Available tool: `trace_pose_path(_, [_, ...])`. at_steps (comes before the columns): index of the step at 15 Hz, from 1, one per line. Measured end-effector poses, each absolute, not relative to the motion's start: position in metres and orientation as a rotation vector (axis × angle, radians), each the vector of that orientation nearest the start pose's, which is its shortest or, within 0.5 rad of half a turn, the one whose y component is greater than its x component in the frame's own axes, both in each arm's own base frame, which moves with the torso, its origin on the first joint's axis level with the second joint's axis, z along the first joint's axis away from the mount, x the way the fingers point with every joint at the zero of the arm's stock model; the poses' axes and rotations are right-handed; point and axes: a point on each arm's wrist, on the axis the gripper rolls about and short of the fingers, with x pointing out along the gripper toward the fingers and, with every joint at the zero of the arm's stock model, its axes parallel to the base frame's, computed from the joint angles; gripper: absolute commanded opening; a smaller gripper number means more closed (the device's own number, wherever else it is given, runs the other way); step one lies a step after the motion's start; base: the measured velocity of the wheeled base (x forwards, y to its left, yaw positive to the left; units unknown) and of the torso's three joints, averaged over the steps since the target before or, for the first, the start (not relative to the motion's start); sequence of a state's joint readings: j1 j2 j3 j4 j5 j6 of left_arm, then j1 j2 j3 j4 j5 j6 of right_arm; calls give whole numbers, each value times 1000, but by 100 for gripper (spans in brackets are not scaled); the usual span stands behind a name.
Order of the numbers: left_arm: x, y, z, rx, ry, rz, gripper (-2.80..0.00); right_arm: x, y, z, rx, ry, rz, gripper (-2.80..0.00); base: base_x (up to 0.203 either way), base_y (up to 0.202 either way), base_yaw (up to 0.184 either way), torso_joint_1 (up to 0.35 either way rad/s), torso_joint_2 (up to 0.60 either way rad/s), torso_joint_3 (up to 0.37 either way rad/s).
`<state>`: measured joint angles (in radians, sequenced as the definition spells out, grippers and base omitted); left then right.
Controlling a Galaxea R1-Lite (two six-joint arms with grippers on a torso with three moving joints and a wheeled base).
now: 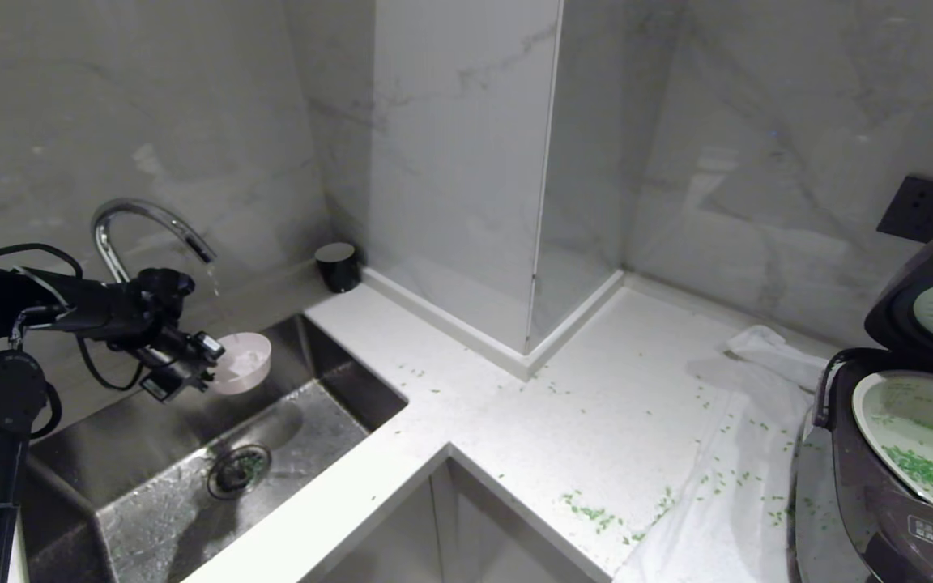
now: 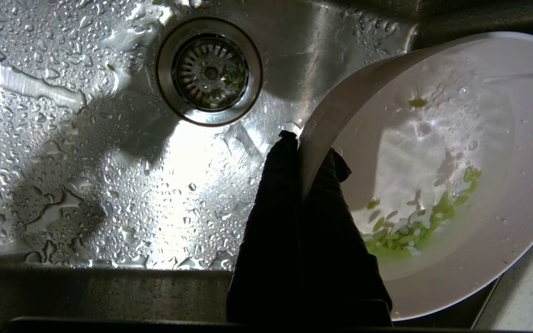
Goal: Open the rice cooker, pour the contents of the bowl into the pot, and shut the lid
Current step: Fill a bowl with water from the tap
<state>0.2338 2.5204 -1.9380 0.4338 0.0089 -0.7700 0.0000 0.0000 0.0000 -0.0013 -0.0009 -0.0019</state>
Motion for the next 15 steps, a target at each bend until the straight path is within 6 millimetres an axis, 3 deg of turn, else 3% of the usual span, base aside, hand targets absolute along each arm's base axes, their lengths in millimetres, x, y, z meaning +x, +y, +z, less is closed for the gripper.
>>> trace_pose_path(6, [469,106,52,-815,907,605,-280,-23,0,76,-2,-1,-1,-280,0,0,0,0,0,0])
trace_pose_path(15, [453,45,56,-766,1011,530,-280,-23,0,76,-2,-1,-1,-280,0,0,0,0,0,0])
